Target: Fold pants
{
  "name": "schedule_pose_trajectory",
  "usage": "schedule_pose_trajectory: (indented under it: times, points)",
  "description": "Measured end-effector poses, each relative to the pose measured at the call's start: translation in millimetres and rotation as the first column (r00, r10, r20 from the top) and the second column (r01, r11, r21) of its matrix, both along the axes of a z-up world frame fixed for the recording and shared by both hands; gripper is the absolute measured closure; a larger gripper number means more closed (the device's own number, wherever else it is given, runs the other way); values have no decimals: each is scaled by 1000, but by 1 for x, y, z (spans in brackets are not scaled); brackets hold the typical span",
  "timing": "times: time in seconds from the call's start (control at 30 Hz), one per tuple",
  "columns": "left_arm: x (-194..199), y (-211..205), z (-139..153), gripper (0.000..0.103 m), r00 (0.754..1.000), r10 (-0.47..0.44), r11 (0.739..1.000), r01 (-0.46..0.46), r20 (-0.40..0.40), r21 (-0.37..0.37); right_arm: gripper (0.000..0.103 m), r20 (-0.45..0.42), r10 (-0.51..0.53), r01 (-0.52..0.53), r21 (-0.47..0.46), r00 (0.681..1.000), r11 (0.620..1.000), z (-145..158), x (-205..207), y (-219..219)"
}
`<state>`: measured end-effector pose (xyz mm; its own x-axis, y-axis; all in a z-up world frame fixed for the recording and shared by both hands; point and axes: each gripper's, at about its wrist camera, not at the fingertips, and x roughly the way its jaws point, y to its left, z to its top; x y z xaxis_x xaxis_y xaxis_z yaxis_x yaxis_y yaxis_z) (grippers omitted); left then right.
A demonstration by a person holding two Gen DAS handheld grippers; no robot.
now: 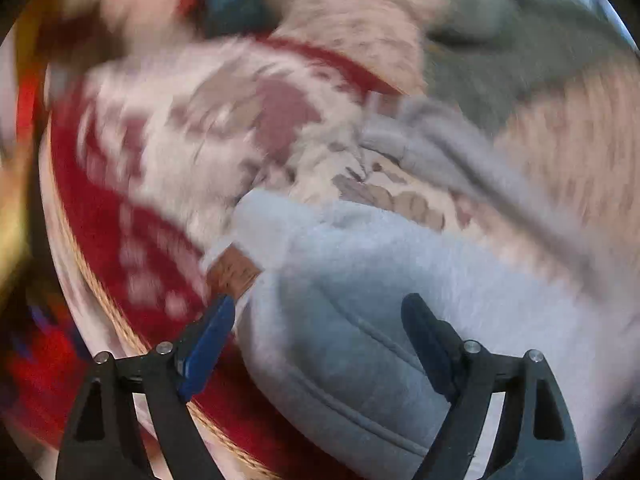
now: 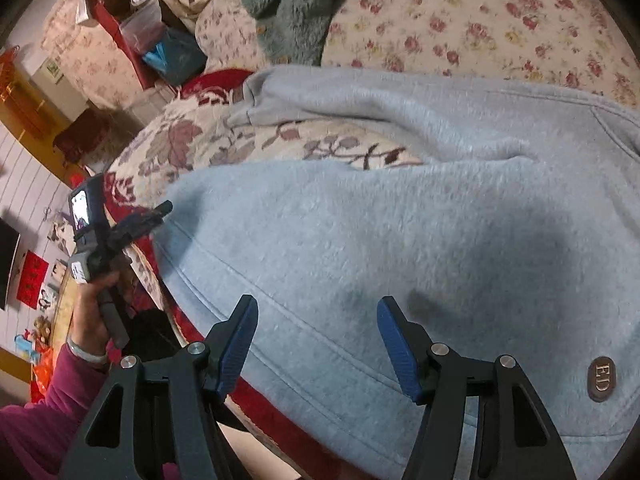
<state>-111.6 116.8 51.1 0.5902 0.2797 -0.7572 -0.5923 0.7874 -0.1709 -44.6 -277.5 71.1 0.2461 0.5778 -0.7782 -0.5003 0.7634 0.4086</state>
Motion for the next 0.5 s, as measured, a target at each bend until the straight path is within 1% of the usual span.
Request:
schedule_pose_trajectory:
  times: [0.03, 0.1, 0.2, 0.27, 0.3, 0.33, 0.37, 0.4, 0.43, 0.47, 0.5]
  points:
    - [-7, 12, 0, 18, 999, 39, 998, -38, 11, -44, 36, 3, -2, 2, -4, 1000, 1000, 0, 2, -1]
    - [-15, 20, 2, 18, 997, 74, 996, -74, 15, -44, 36, 4, -23, 23, -13, 1000, 1000, -4, 7, -7]
    - [-18, 15, 7, 18, 999, 34, 999, -34, 22, -30, 36, -3, -79, 79, -6, 997, 997, -10, 19, -16]
    - [-13, 8, 7, 18, 1000, 13, 1000, -13, 12, 4, 36, 32, -140, 141, -35, 990, 989, -13, 25, -24]
    - [-8, 5, 5, 18, 1000, 6, 1000, -5, -13, 28, 36, 43, -166, 167, -41, 985, 985, -14, 28, -28]
    - [1, 4, -4, 18, 997, 0, 999, 4, -81, 47, 36, 48, -190, 192, -40, 981, 981, -18, 32, -33]
    - [5, 3, -11, 18, 992, -8, 999, 13, -123, 44, 36, 43, -198, 199, -38, 979, 979, -23, 35, -35]
    - [11, 4, -20, 18, 988, -18, 1000, 22, -155, 20, 36, 18, -202, 203, -43, 979, 978, -33, 40, -39]
    - [12, 3, -22, 18, 989, -23, 1000, 23, -148, 1, 36, -20, -207, 205, -67, 978, 976, -43, 44, -42]
    - [13, 2, -21, 18, 990, -28, 1000, 27, -137, -13, 36, -37, -204, 201, -62, 978, 978, -50, 46, -44]
    - [13, -3, -18, 18, 991, -37, 999, 36, -127, -6, 36, -22, -198, 197, -48, 980, 979, -47, 45, -46]
